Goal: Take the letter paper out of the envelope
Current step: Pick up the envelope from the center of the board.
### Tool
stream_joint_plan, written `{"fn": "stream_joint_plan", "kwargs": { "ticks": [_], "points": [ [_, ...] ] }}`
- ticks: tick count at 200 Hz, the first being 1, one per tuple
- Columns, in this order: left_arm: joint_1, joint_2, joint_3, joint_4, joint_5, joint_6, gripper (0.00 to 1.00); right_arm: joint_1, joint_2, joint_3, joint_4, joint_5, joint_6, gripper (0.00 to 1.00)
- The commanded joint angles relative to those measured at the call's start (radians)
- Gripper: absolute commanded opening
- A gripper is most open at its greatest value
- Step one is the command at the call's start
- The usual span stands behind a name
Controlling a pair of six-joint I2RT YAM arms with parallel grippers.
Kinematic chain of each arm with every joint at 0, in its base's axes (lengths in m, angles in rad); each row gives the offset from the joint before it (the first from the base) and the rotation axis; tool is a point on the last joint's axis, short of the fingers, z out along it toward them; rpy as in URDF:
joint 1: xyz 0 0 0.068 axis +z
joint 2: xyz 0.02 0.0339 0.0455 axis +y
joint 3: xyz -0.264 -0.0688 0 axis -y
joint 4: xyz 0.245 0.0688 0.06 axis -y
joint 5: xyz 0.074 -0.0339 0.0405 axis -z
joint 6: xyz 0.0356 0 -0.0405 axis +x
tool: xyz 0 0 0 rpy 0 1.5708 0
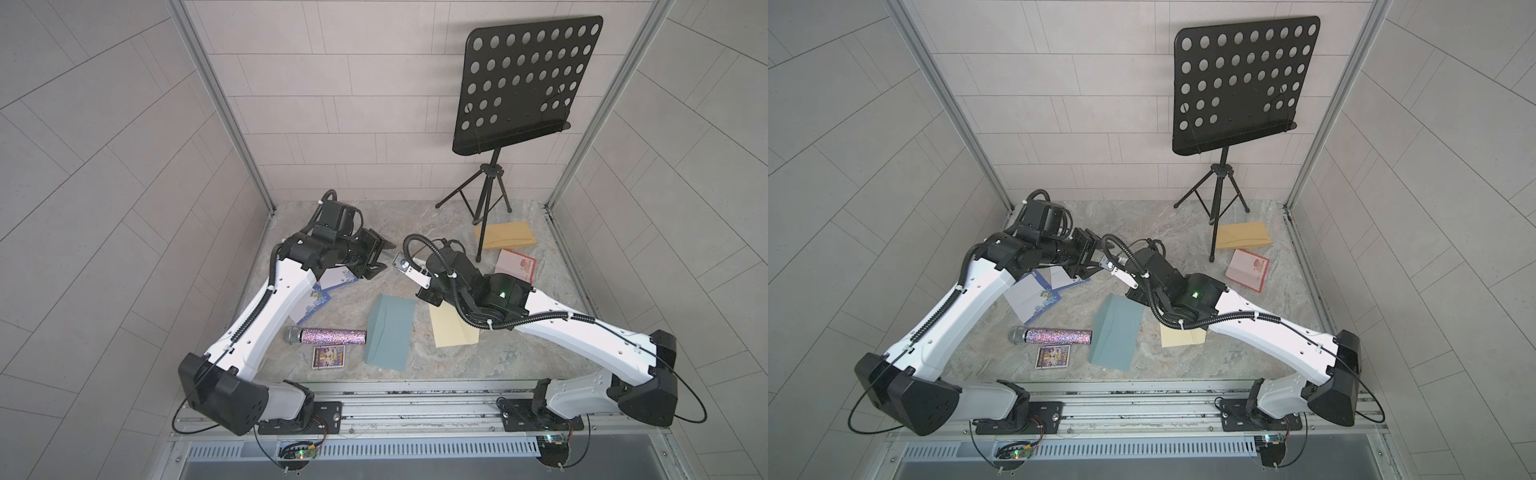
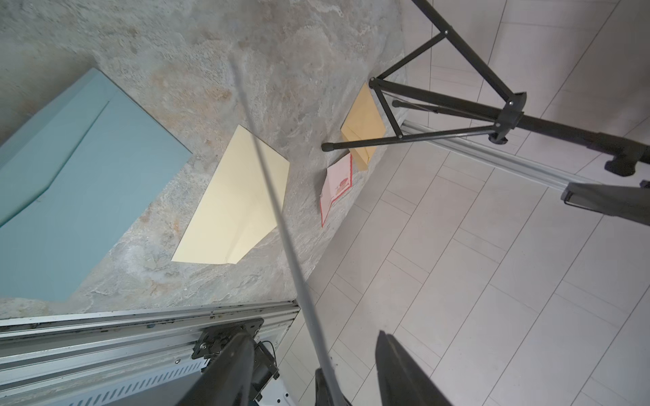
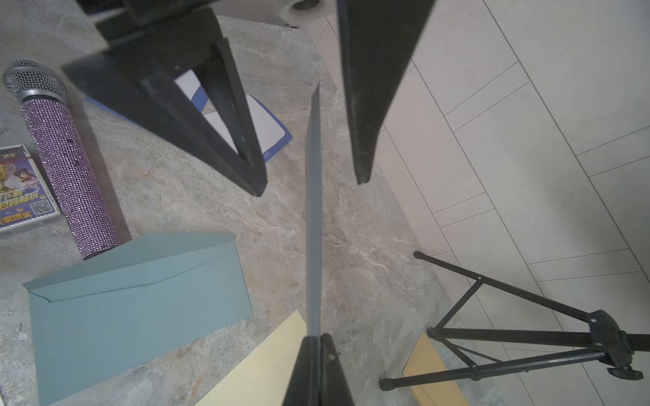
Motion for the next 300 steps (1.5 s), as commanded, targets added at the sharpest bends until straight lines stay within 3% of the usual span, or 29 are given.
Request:
{"fn": "stream_joint_plan", "kwargs": {
  "ticks": [1, 59, 115, 170, 202, 233, 245, 254, 271, 286, 300],
  "points": [
    [0.001, -0.024, -0.011, 0.019, 0.002, -0.027, 0.55, 0.01, -0.016, -0.005, 0.018, 0.031, -0.017, 0.0],
    [0.0, -0.02, -0.011, 0.04, -0.011, -0.03, 0.32, 0.037, -0.027, -0.015, 0.02, 0.03, -0.008, 0.0],
    [0.0, -0.026, -0.026, 0.059, 0.003, -0.043, 0.24, 0.043, -0.02, -0.023, 0.022, 0.025, 0.006, 0.0],
    [0.003, -0.028, -0.037, 0.069, 0.014, -0.048, 0.0, 0.044, -0.013, -0.02, 0.027, 0.024, 0.017, 0.0],
    [0.004, -0.029, -0.032, 0.106, 0.015, -0.021, 0.0, 0.043, -0.018, -0.006, 0.001, 0.014, 0.08, 0.0],
    [0.012, -0.028, 0.02, 0.105, 0.01, 0.152, 0.0, 0.037, -0.087, 0.022, -0.054, -0.083, 0.212, 0.53],
    [0.013, -0.032, 0.044, 0.091, 0.006, 0.239, 0.0, 0.02, -0.139, 0.027, -0.058, -0.132, 0.279, 0.63],
    [0.012, -0.036, 0.06, 0.06, -0.006, 0.291, 0.0, 0.001, -0.183, 0.022, -0.05, -0.166, 0.329, 0.66],
    [0.012, -0.042, 0.076, 0.018, -0.018, 0.368, 0.0, -0.069, -0.267, -0.008, -0.005, -0.271, 0.427, 0.61],
    [0.013, -0.048, 0.068, 0.024, -0.009, 0.39, 0.0, -0.136, -0.331, -0.066, 0.07, -0.36, 0.489, 0.45],
    [0.011, -0.054, 0.058, 0.051, 0.004, 0.391, 0.0, -0.15, -0.354, -0.123, 0.112, -0.359, 0.482, 0.32]
  ]
}}
